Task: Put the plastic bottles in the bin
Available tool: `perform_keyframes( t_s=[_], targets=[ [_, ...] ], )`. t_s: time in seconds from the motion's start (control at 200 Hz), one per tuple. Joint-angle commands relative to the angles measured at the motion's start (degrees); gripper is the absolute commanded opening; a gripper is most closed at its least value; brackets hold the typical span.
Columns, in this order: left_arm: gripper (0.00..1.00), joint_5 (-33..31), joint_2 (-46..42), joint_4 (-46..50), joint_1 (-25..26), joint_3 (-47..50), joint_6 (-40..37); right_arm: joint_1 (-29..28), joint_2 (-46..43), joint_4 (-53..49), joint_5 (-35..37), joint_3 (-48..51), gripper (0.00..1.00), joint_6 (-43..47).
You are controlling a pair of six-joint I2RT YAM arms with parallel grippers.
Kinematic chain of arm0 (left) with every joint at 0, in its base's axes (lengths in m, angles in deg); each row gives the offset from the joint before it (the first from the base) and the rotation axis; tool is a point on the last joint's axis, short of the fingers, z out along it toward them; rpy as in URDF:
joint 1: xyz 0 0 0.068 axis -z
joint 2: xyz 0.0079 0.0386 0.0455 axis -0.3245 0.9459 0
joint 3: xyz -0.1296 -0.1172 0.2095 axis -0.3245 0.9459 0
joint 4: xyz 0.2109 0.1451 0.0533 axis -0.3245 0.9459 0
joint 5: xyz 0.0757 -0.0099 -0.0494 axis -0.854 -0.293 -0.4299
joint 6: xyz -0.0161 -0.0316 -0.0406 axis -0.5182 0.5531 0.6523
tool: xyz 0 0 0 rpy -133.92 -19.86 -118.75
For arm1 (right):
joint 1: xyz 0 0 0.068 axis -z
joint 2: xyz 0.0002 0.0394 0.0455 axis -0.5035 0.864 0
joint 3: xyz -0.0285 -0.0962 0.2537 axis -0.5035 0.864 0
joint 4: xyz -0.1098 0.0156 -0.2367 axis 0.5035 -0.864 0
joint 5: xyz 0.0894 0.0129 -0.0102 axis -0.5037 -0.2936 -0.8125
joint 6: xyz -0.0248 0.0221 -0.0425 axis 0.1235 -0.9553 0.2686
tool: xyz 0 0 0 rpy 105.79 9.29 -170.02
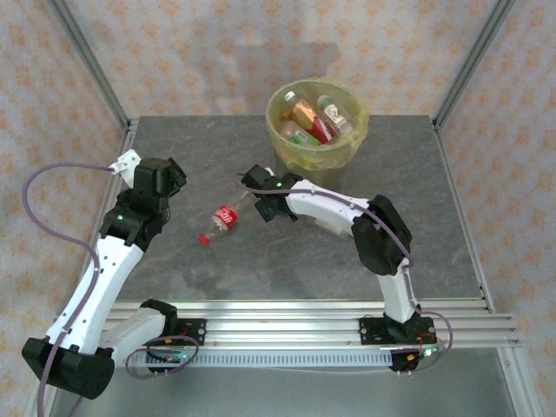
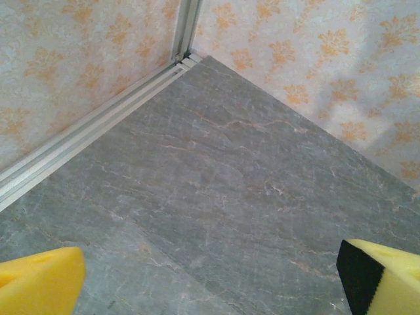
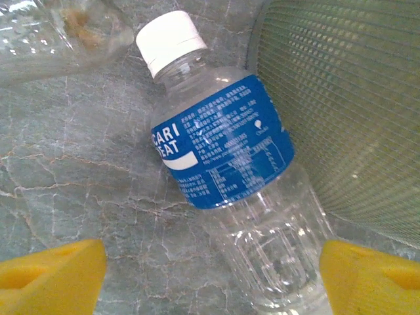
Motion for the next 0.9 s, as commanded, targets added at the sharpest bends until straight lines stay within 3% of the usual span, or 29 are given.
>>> perform_keyframes(
  t_s=[0.0,0.24,0.56,0.761,0.896],
  targets=[
    [1.0,-0.4,-0.7,1.6,-0.5,0.8,1.1,1.2,1.9,0.7,1.5,-2.5,0.85,1.7],
    [1.0,0.0,-0.4,1.9,-0.5,1.1,1.1,2.6,5.5,0.3,0.9,-4.8,0.85,3.0],
    [1.0,0.2,0.1,1.9,-0.5,1.0,1.1,3.1,8.8,-1.1,-4.9,-5.5,0.81,2.6],
    [1.0,0.3,0.2,1.9,-0.6,0.9,1.3,2.9,8.3,-1.7,-6.6,-4.0,0.74,2.0],
    [1.0,0.5,0.4,1.7,-0.6,0.9,1.5,2.7,7.5,-2.2,-6.6,-2.9,0.6,1.7]
  ],
)
